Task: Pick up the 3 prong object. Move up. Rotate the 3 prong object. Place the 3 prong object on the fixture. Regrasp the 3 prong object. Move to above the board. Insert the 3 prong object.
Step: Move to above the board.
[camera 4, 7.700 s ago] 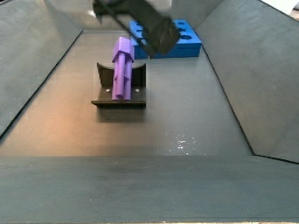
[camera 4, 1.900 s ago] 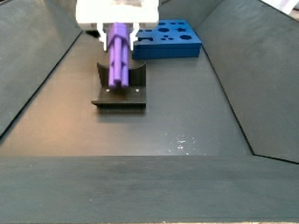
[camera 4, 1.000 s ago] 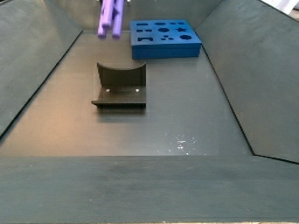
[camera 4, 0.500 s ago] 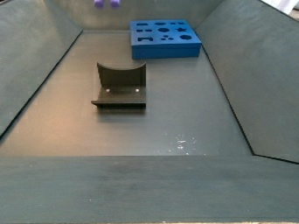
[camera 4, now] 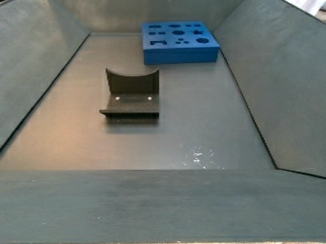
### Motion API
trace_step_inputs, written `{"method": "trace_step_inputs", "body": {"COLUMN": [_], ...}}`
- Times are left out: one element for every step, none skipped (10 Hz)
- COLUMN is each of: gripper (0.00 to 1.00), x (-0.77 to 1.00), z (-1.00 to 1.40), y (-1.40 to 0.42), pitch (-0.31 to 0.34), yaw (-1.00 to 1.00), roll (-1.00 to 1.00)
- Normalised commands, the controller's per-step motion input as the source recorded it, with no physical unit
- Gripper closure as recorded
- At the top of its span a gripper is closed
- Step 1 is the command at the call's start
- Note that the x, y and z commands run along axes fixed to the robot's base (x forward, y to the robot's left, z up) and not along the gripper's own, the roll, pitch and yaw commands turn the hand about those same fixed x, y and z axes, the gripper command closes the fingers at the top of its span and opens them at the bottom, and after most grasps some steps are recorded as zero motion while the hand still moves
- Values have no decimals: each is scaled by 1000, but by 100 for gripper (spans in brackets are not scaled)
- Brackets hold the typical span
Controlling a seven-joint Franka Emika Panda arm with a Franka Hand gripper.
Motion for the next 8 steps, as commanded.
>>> {"method": "trace_step_inputs", "body": {"gripper": [100, 100, 100, 100, 100, 100, 100, 100], "x": [-926, -824, -474, -274, -149, -126, -98, -75], "z": [445, 395, 205, 105, 58, 41, 19, 9], "y": [-1000, -874, -446, -233, -103, -67, -12, 13], "pitch": [29, 30, 29, 32, 27, 22, 6, -8], "yaw": [-45, -43, -39, -37, -32, -33, -28, -19], "roll": [-1000, -1000, -1000, -1000, -1000, -1000, -1000, -855]}}
